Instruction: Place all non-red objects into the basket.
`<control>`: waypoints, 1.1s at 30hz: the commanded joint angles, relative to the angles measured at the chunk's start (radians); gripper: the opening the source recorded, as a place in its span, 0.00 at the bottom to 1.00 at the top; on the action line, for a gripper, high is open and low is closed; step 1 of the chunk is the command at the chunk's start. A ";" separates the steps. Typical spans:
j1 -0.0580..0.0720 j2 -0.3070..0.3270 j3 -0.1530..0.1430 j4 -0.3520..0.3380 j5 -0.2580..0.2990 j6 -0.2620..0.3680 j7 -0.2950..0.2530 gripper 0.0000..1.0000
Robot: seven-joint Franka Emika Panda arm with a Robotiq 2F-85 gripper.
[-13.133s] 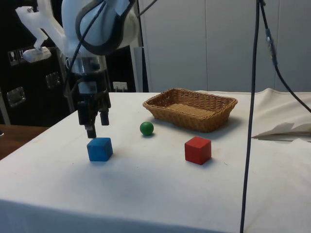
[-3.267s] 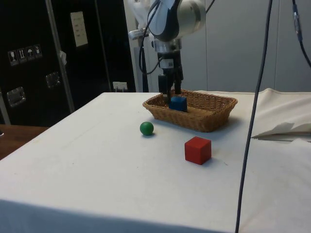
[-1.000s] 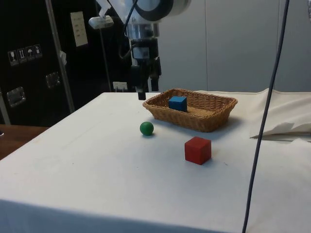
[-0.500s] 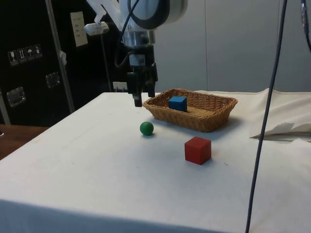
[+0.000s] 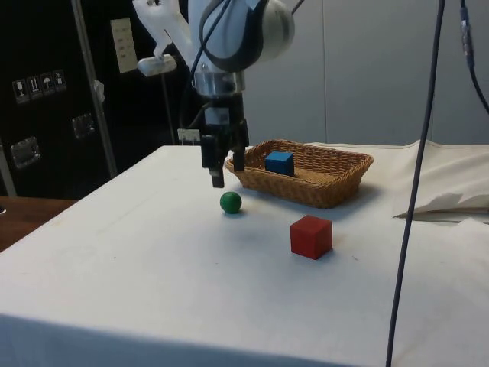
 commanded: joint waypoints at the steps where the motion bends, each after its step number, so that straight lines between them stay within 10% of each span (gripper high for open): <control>1: -0.009 0.006 0.016 -0.003 0.032 0.019 -0.022 1.00; 33: -0.003 0.129 0.021 0.036 0.083 0.090 -0.043 1.00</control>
